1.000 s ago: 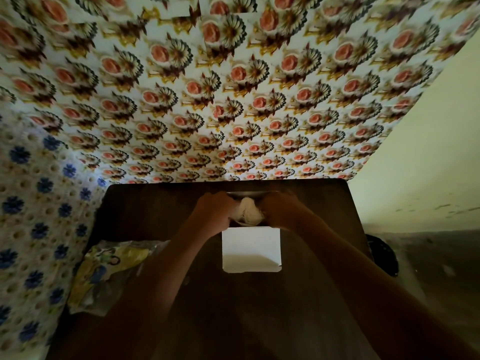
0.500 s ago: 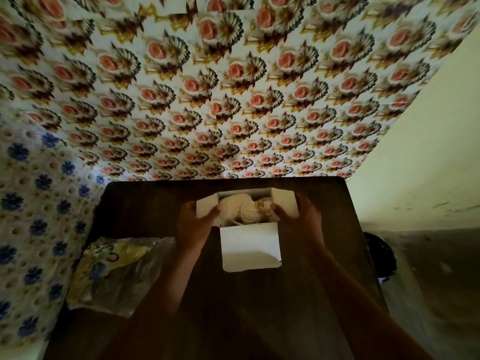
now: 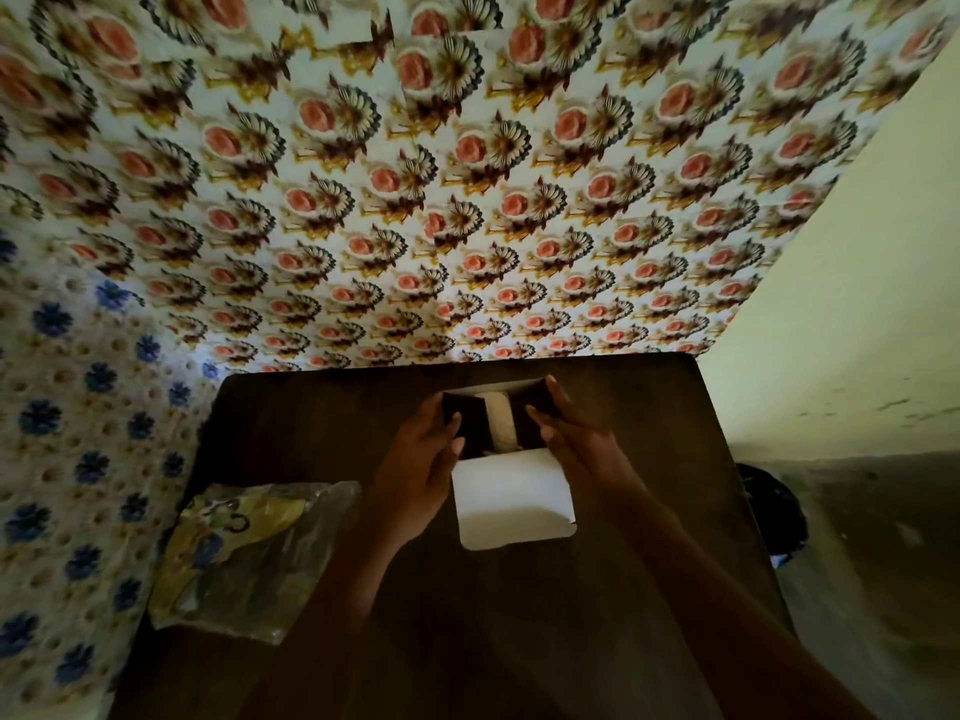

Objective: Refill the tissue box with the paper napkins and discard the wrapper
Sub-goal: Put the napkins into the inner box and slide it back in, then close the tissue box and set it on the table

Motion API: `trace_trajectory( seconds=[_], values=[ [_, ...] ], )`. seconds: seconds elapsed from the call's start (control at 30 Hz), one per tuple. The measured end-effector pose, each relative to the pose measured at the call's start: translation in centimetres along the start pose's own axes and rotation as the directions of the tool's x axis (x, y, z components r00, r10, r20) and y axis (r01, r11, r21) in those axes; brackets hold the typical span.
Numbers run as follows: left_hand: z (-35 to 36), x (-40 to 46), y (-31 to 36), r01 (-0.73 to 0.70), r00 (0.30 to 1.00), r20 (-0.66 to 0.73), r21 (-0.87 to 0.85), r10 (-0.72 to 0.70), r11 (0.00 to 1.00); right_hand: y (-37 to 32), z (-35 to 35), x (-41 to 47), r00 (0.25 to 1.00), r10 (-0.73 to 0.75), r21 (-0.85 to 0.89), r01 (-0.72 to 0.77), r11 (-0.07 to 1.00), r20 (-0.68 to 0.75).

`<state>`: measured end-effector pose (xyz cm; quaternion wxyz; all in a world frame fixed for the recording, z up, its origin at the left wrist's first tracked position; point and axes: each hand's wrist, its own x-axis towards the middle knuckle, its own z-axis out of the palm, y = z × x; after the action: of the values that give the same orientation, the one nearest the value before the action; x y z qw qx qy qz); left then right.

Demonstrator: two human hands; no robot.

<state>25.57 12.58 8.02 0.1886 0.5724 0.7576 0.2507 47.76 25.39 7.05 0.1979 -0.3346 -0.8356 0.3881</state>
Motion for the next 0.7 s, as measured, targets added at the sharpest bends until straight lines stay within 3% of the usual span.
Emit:
trace_trajectory(
  seconds=[0.1,0.23,0.33,0.43,0.5,0.6,0.7],
  values=[
    [-0.6,-0.6,-0.4,-0.081,0.994,0.087,0.133,0.069,0.988,1.3,-1.5,0.1,0.992,-0.02,-0.099,0.032,0.995,0.127],
    [-0.4,-0.7,-1.0,-0.155,0.968,0.226,0.21,0.106,0.965,1.3,-2.7,0.5,0.941,0.018,-0.397,0.126,0.909,0.339],
    [-0.6,-0.5,-1.4,-0.14,0.97,0.214,0.085,0.119,0.986,1.3,-2.9,0.6,0.942,0.031,-0.563,0.172,0.809,0.333],
    [-1.4,-0.5,-1.1,0.015,0.993,0.115,-0.314,0.023,0.949,2.4,-3.1,0.4,0.953,-0.093,-0.429,0.216,0.877,0.289],
    [-1.8,-0.5,-0.3,0.103,0.995,0.064,-0.477,-0.082,0.873,2.4,-3.0,0.2,0.979,-0.112,-0.161,0.139,0.977,0.169],
    [-1.9,-0.2,0.9,0.1,0.989,-0.039,-0.521,-0.141,0.848,0.4,-2.5,0.3,0.997,0.055,0.159,-0.065,0.985,0.061],
    [-2.1,0.4,1.7,0.066,0.992,-0.061,-0.506,-0.113,0.86,-0.7,-2.3,1.1,0.991,0.125,0.212,-0.131,0.968,0.042]
  ],
)
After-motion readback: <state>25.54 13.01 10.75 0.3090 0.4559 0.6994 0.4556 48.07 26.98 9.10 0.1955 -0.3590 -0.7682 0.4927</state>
